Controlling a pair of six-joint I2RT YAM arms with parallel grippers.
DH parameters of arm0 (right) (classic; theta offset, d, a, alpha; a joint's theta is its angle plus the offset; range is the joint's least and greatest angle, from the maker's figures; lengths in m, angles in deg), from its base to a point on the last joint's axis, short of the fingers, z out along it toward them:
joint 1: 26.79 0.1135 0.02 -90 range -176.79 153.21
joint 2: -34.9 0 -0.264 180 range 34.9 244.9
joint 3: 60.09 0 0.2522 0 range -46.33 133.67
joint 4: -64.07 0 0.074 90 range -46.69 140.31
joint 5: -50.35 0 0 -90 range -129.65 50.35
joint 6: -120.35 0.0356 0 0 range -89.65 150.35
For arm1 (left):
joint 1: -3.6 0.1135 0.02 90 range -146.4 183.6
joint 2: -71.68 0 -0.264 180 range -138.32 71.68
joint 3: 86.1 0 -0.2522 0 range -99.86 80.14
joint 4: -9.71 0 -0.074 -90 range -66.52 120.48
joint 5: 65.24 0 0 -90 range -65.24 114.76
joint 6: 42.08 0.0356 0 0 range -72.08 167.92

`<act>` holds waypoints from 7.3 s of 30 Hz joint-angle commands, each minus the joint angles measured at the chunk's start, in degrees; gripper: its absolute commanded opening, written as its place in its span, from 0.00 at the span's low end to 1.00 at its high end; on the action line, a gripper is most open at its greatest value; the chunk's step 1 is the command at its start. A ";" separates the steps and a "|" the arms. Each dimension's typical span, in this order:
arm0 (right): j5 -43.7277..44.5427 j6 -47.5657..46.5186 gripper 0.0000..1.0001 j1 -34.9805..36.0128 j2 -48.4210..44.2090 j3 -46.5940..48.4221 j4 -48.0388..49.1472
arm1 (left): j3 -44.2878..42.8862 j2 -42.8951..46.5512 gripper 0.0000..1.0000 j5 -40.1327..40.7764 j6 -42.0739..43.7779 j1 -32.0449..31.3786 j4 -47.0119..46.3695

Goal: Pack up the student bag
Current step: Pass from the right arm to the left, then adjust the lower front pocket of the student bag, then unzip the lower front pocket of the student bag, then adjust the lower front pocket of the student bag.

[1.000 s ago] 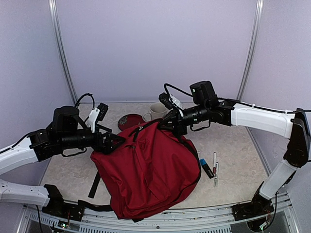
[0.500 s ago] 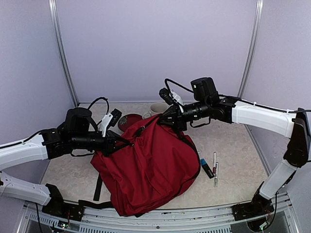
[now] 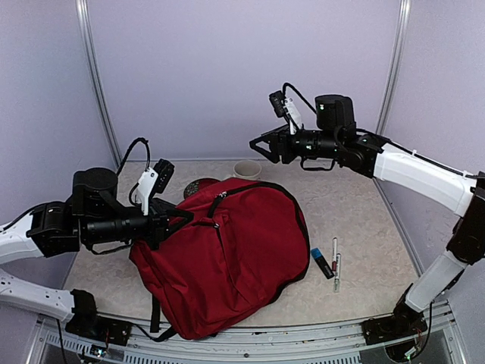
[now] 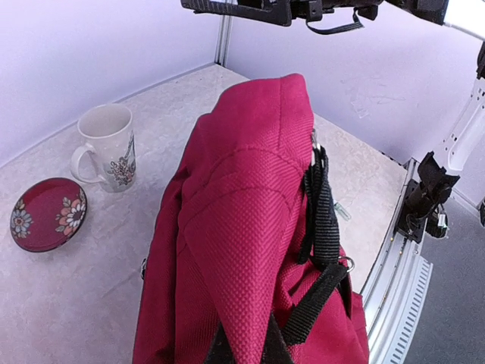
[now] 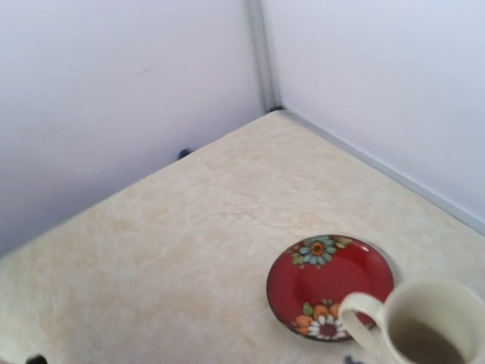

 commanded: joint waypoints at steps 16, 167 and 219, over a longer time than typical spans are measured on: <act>10.53 -12.80 0.42 30.36 -9.90 -7.16 -3.83 | -11.20 -1.46 0.00 22.64 2.04 -11.17 -8.23; 31.09 -42.29 0.00 43.27 -0.71 -9.48 -12.91 | -7.17 1.03 0.00 21.51 4.50 1.43 -5.34; 52.39 2.19 0.86 39.20 -3.82 -24.05 9.19 | -7.02 0.55 0.00 12.70 4.99 3.80 -6.31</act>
